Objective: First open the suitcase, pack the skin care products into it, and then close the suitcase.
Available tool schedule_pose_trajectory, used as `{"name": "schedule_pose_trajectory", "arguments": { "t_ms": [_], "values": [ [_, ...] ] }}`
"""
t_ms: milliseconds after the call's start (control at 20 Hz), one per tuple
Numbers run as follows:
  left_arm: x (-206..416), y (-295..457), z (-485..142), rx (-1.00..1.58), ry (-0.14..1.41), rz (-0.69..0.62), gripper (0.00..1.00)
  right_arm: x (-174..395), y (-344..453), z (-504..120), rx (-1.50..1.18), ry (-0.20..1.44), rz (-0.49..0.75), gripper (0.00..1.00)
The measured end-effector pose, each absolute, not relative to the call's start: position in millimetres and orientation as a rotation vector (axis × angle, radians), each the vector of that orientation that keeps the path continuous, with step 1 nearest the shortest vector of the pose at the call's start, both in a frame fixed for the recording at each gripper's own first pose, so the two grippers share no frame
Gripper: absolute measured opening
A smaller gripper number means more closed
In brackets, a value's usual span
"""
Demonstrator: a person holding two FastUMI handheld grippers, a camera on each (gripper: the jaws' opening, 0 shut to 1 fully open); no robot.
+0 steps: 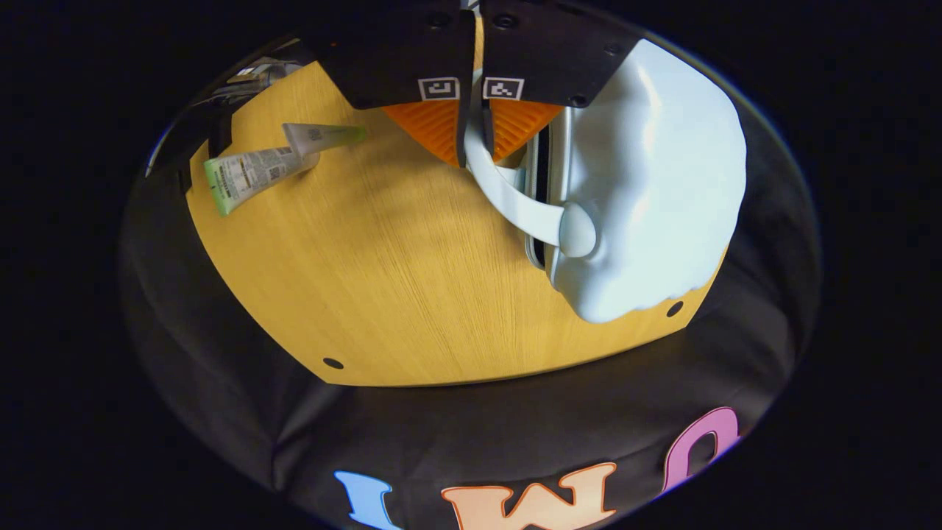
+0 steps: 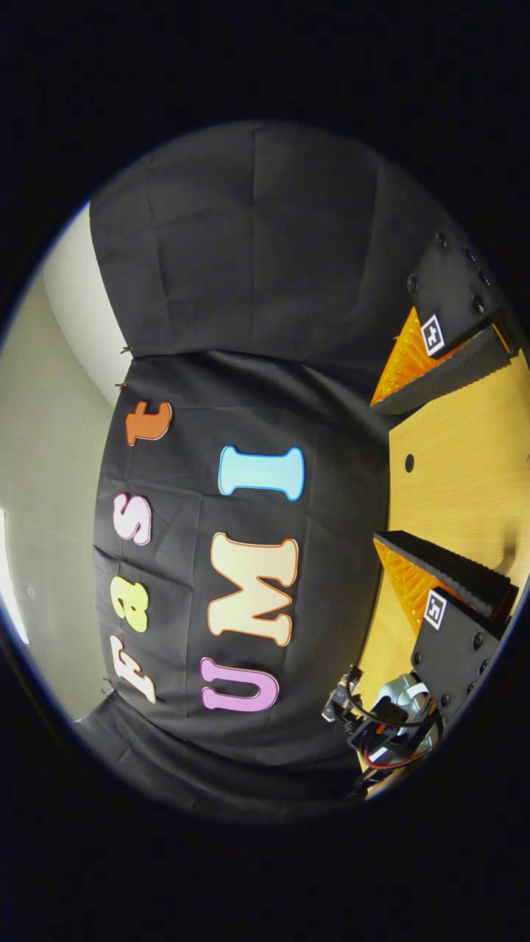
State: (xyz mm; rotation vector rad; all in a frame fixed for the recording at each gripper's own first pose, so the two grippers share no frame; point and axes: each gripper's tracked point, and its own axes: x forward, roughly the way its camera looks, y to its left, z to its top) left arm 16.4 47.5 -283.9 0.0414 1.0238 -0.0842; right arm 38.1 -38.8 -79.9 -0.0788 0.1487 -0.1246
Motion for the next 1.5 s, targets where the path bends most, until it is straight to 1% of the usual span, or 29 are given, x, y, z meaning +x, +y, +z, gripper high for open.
{"name": "schedule_pose_trajectory", "arguments": {
  "t_ms": [100,500,700,850,1050,1100,1150,1200,1450,1500],
  "values": [
    [16.9,45.5,-273.8,0.056,1.006,-0.087,0.0,40.3,-35.9,-80.7,-0.063,0.147,-0.115,1.0],
    [13.9,39.1,-207.3,0.086,0.882,-0.048,0.0,41.7,-27.7,-92.9,-0.029,0.166,-0.088,0.99],
    [9.1,58.3,-175.1,0.088,0.828,-0.011,0.0,44.6,-20.5,-92.7,-0.025,0.165,-0.077,1.0],
    [13.4,84.4,-154.1,0.097,0.784,0.035,0.0,47.5,-13.5,-93.1,-0.029,0.164,-0.068,1.0],
    [18.8,139.2,-133.4,0.107,0.745,0.113,0.0,51.4,-1.2,-92.1,-0.033,0.162,-0.056,0.99],
    [18.2,151.1,-129.1,0.109,0.736,0.129,0.0,52.4,2.3,-91.9,-0.036,0.161,-0.055,1.0],
    [17.6,162.2,-126.6,0.11,0.727,0.147,0.0,52.7,5.3,-91.0,-0.037,0.159,-0.054,0.99],
    [16.7,173.9,-124.2,0.111,0.72,0.16,0.0,53.3,8.6,-90.6,-0.038,0.159,-0.053,1.0],
    [13.6,234.6,-113.3,0.144,0.675,0.24,0.0,57.7,29.2,-91.9,-0.04,0.157,-0.056,1.0],
    [12.2,248.5,-112.7,0.153,0.673,0.257,0.0,58.3,33.7,-91.2,-0.039,0.155,-0.058,0.99]
  ]
}}
